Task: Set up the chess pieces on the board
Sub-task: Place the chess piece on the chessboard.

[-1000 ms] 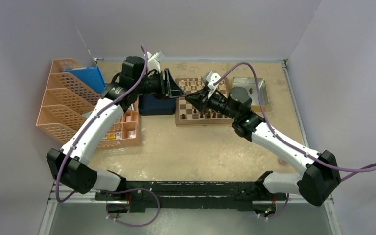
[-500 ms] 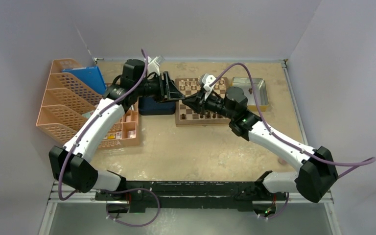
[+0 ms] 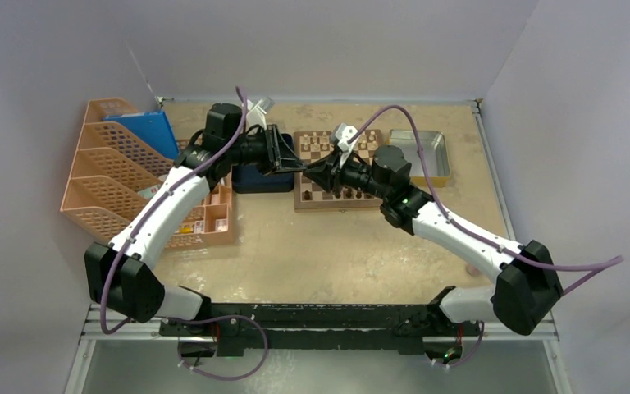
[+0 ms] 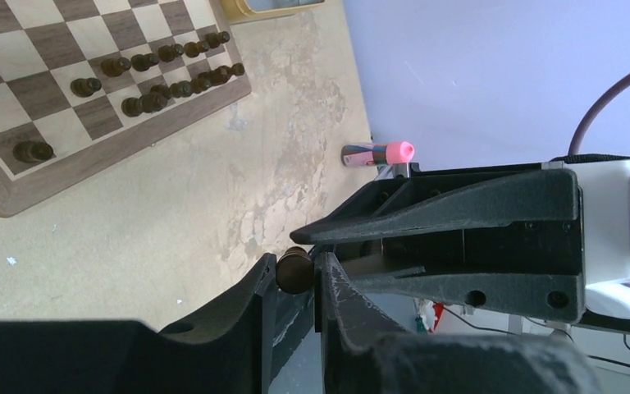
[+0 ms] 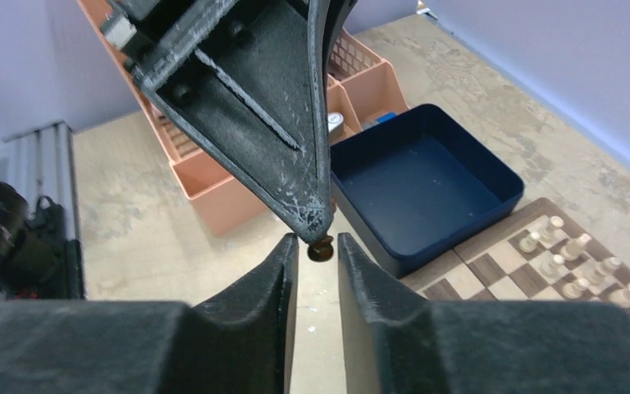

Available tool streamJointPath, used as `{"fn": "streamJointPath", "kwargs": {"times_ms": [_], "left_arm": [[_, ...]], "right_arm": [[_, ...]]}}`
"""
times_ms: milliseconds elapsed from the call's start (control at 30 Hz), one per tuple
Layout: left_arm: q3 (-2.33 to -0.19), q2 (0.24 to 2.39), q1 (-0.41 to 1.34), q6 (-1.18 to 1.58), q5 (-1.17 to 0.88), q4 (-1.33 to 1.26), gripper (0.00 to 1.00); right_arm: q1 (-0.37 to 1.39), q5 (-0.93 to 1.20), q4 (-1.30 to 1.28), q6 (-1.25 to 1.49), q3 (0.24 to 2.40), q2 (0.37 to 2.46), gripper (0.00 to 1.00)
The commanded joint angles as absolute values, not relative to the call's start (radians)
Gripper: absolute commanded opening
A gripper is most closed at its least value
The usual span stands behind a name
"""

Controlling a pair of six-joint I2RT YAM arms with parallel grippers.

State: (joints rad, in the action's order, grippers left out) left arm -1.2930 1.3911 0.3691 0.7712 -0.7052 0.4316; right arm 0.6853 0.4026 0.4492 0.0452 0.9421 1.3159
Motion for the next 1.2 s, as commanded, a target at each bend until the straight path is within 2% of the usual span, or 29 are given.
{"fn": "streamJointPath", "kwargs": {"times_ms": [0,33,133,233,433,600,767,1000,1167], "left_arm": [[-1.256,1.342,0.356,0.815,-0.768,0.322,0.12],[-1.242,1.329,0.356,0.841,-0.783,0.289,0.12],[-1.227,1.298,0.356,0.892,-0.801,0.229,0.11],[-1.219,1.272,0.352,0.949,-0.819,0.186,0.11],[-1.138,1.219,0.339,1.115,-0.901,-0.002,0.09],[-1.094,1.202,0.339,1.217,-0.946,-0.107,0.09],[-1.042,1.186,0.339,1.302,-0.967,-0.202,0.10],[-0.994,1.189,0.339,1.355,-0.985,-0.281,0.09],[-0.981,1.198,0.339,1.377,-0.990,-0.314,0.09]], "right_arm": [[0.684,0.401,0.592,0.191,0.907,1.300,0.32],[0.678,0.433,0.654,0.242,0.888,1.293,0.38],[0.648,0.552,0.780,0.390,0.844,1.268,0.48],[0.640,0.589,0.943,0.552,0.788,1.245,0.53],[0.628,0.588,1.210,0.805,0.700,1.212,0.46],[0.627,0.574,1.345,0.847,0.660,1.201,0.38],[0.627,0.535,1.350,0.806,0.687,1.210,0.39],[0.627,0.515,1.353,0.792,0.689,1.232,0.35],[0.627,0.477,1.311,0.749,0.685,1.226,0.39]]}}
